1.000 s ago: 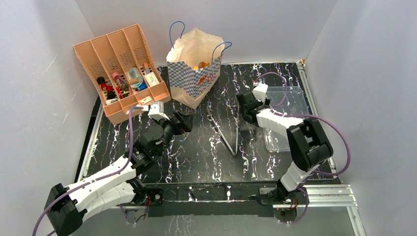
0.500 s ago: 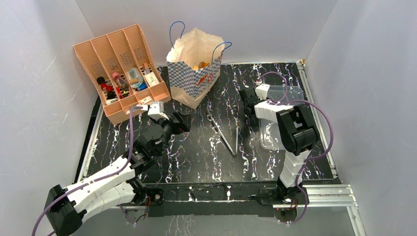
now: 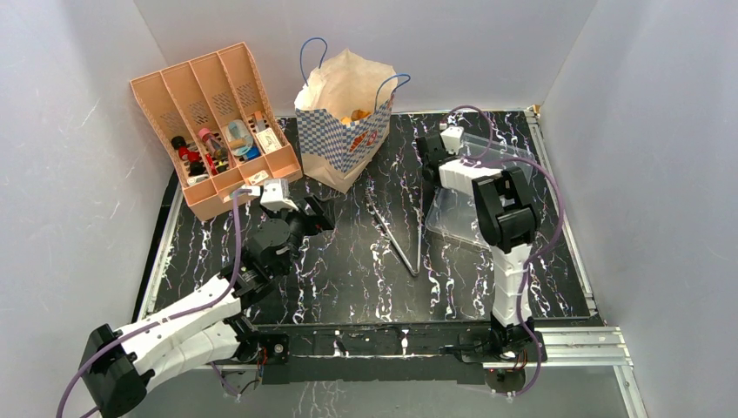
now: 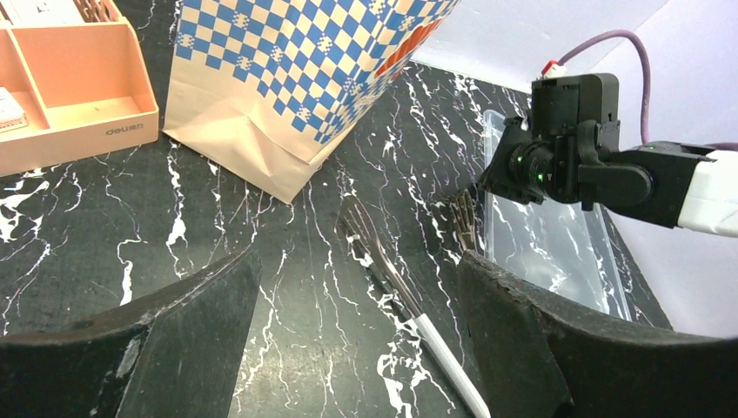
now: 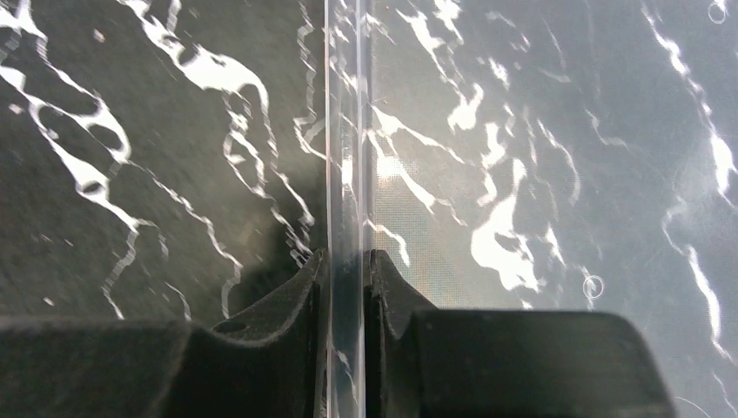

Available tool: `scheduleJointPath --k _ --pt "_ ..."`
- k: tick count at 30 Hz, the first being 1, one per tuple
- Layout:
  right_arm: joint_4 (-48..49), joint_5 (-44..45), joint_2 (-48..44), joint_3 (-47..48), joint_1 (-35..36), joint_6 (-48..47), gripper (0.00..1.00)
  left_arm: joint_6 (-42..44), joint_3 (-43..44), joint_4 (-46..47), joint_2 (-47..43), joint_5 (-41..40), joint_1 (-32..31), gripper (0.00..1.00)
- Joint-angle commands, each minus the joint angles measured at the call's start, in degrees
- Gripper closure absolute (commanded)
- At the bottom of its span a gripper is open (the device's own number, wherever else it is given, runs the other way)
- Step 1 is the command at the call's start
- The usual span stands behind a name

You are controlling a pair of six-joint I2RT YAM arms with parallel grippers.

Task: Take the fake bread out of the paper bag
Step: Adjust the container at the center of the board.

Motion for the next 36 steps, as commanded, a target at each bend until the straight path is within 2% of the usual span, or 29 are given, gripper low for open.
scheduleJointPath --k 1,10,18,29,36 --pt "-0.51 -5.21 6.76 6.38 -1.07 -2.12 1.0 1.67 2.01 2.91 1.22 -2.61 0.38 0.18" --pt "-5.94 -9.82 17.02 25.0 -6.56 5.68 1.0 1.7 2.38 4.94 4.69 -3.13 0.58 0.18" --pt "-11.03 -14.92 25.79 40.33 -8.7 19.28 1.0 2.56 3.35 5.79 7.57 -3.54 0.69 0.19" --pt "-10.06 -17.09 24.27 37.35 -8.53 48.23 1.0 1.98 3.64 5.57 8.61 -3.16 0.69 0.19" --pt "-13.14 -15.08 24.67 40.85 -7.83 58.54 1.0 2.1 3.45 5.42 8.58 -3.0 0.69 0.19"
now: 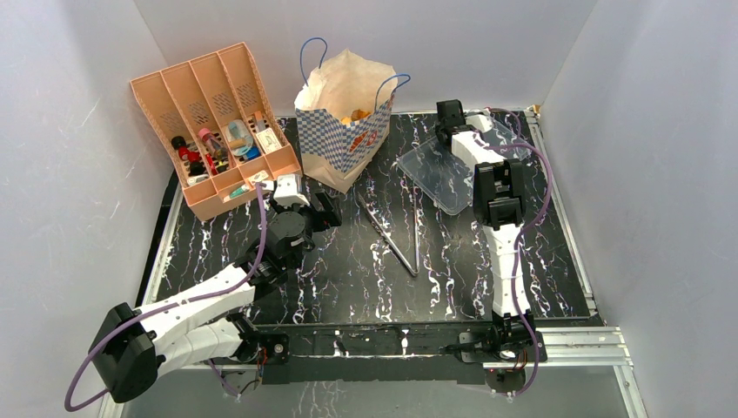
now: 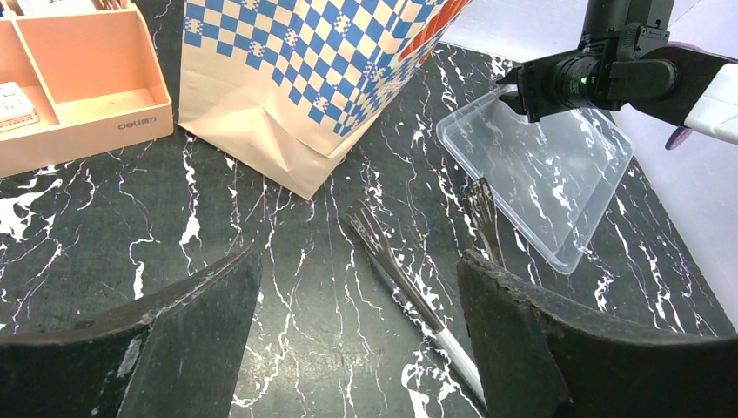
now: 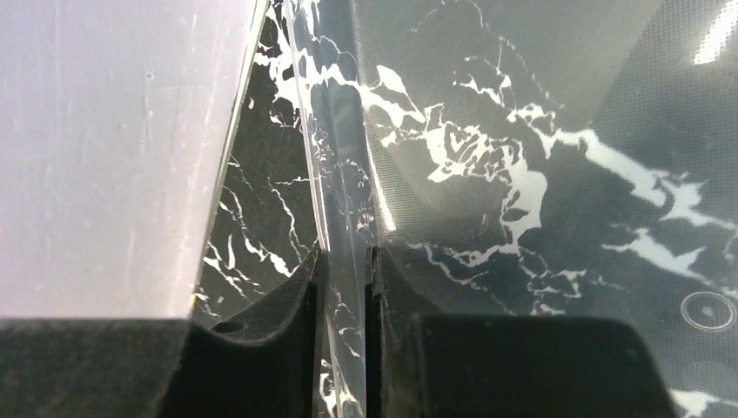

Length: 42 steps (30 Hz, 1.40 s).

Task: Take the fake bread out of the paper bag
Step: Adjust the container at the center of the board.

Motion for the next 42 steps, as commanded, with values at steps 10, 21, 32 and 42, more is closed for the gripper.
scheduleJointPath --k 10,21,32,42 --pt "1.55 -1.18 2.7 3.71 1.64 16.29 1.0 1.12 2.35 1.45 0.45 -1.56 0.35 0.19" --pt "22.05 -6.8 -7.51 -13.9 1.52 -5.5 0.33 -1.54 4.71 -2.98 -1.3 -2.63 0.39 0.05" --pt "25.75 -4.01 -30.19 -36.08 6.73 -30.29 0.23 0.18 10.56 -8.33 -3.97 -2.92 0.65 0.02" --pt "22.74 -0.19 -54.97 -62.06 19.27 -39.85 0.18 -0.46 31.34 -23.31 9.43 6.64 8.65 0.02"
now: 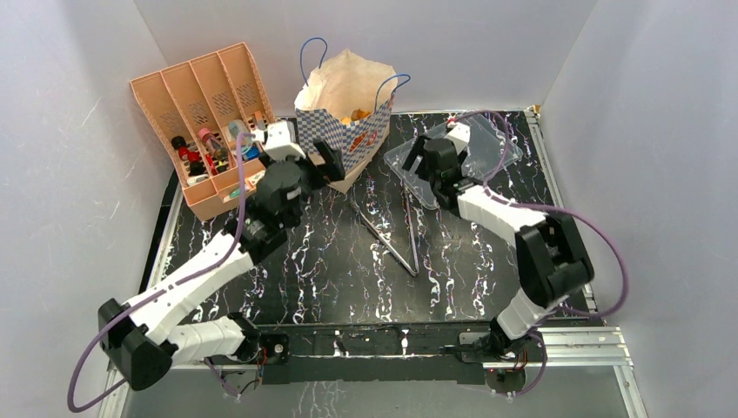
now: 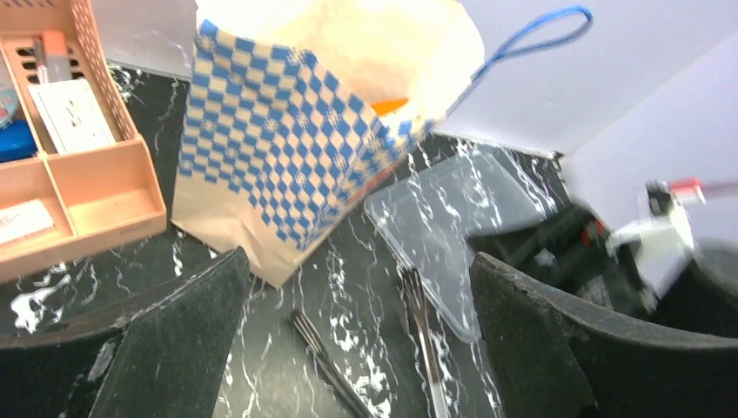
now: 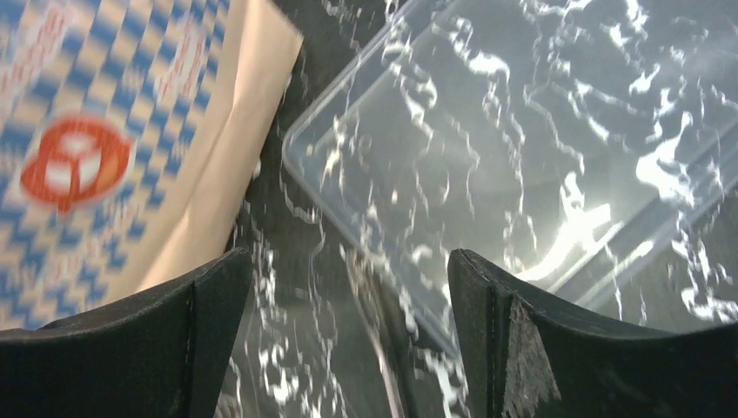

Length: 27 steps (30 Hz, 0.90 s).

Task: Take the fake bread out of the paper bag
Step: Adjust the container at the center of the board, then adjust the paper bag at the center of the board.

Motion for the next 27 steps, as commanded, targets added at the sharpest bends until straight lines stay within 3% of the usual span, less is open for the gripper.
scheduleJointPath --k 1,7,14,22,27 --pt "-1.24 3.5 -8.03 -7.86 6.68 -5.49 0.18 -1.52 9.86 -9.21 5.7 7.8 7.42 0.02" --pt "-4.07 8.45 -15.55 -16.39 16.74 -4.65 0.17 -4.92 15.75 -9.72 10.28 14.46 17.85 0.02" --pt "-8.95 15.02 -17.96 -19.11 25.8 -2.92 0.16 -7.04 24.32 -10.1 18.39 18.62 23.04 0.02" --pt "-10.35 17.03 -18.01 -21.78 29.61 -0.84 0.16 -3.83 34.66 -12.89 28.22 27.78 27.82 0.02" --pt "-10.66 18.17 -17.28 -22.79 31.14 -0.62 0.16 3.05 42.63 -17.4 34.89 27.62 29.1 0.02"
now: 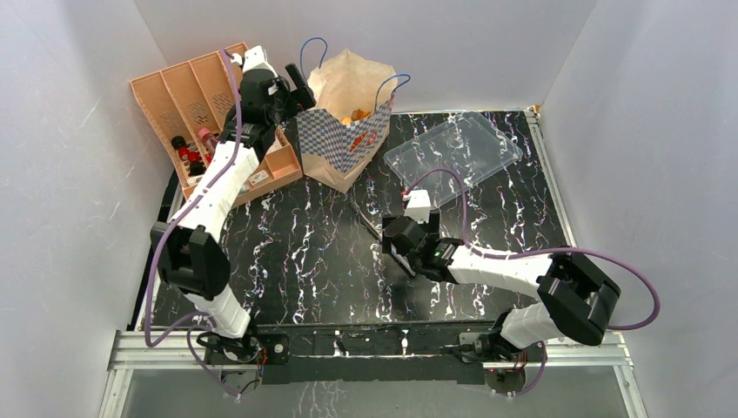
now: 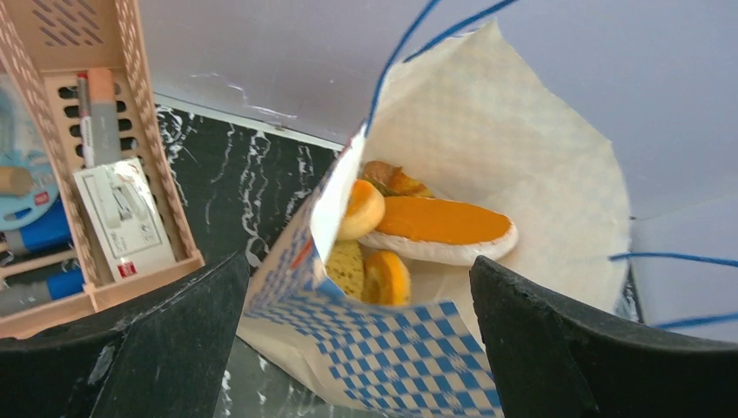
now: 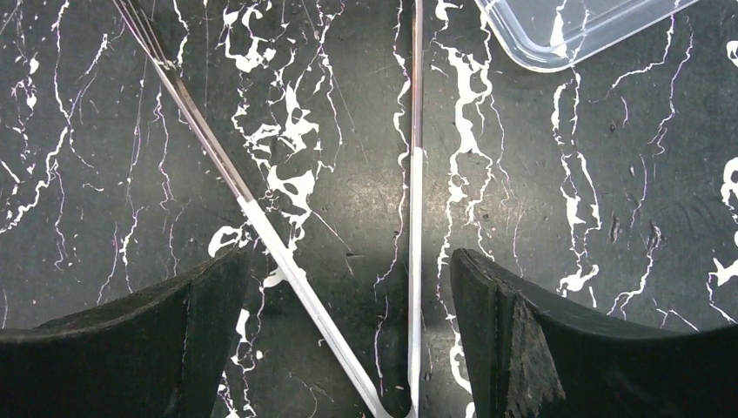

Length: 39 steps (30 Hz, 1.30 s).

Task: Take the fake bread out of the paper bag
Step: Adjust the paper bag at the center of the board, then pick up the clamp at the center of the board.

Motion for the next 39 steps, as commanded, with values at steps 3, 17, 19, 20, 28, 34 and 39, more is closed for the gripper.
scheduleJointPath --k 3,17,19,20,28,34,39 --pt "0.65 3.53 -0.71 -0.87 2.03 0.79 0.16 8.69 7.24 -2.07 4.64 2.61 1.66 0.02" --pt "0.07 5.08 2.12 -1.17 4.0 -0.28 0.16 14.59 24.14 -0.87 21.44 7.63 2.56 0.02" --pt "-0.13 5.24 2.77 -1.07 4.17 -0.45 0.16 16.01 26.76 -1.27 23.85 7.41 2.61 0.02" --pt "-0.07 5.18 3.0 -1.07 4.26 -0.6 0.16 16.53 27.57 -1.08 24.75 7.28 2.66 0.02" --pt "0.67 4.95 5.55 -1.24 4.71 -2.16 0.15 17.9 28.44 2.15 29.29 10.05 3.25 0.11" --pt "2.28 5.06 7.31 -1.19 4.73 -3.32 0.12 18.01 28.66 4.31 31.82 12.14 3.68 0.44" --pt "4.41 5.35 10.55 -0.4 4.72 -4.57 0.08 17.96 28.6 4.99 33.15 13.39 4.08 0.54"
